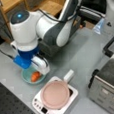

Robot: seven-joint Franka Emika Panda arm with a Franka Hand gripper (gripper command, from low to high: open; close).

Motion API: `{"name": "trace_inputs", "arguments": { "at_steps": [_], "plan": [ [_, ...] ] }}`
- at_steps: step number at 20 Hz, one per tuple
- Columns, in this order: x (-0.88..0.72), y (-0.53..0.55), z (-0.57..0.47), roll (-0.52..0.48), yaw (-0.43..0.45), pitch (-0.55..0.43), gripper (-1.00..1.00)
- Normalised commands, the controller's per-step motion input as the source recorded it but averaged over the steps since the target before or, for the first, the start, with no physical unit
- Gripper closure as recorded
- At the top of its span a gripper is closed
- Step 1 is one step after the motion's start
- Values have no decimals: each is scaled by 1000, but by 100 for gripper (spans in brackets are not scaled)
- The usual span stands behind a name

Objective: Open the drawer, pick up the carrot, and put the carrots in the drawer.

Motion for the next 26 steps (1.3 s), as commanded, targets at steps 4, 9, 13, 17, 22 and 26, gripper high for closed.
{"name": "trace_inputs", "arguments": {
  "at_steps": [4, 9, 13, 17, 22, 26],
  "plan": [
    [421, -181, 10, 96, 20, 219, -100],
    [335, -120, 33, 69, -1, 245, -100],
    [203, -107, 145, 36, -18, 273, -100],
    [196, -101, 139, -27, -28, 258, -100],
    [213, -79, 11, -62, -10, 190, -100],
    [227, -57, -37, -75, -4, 166, -100]
  ]
}}
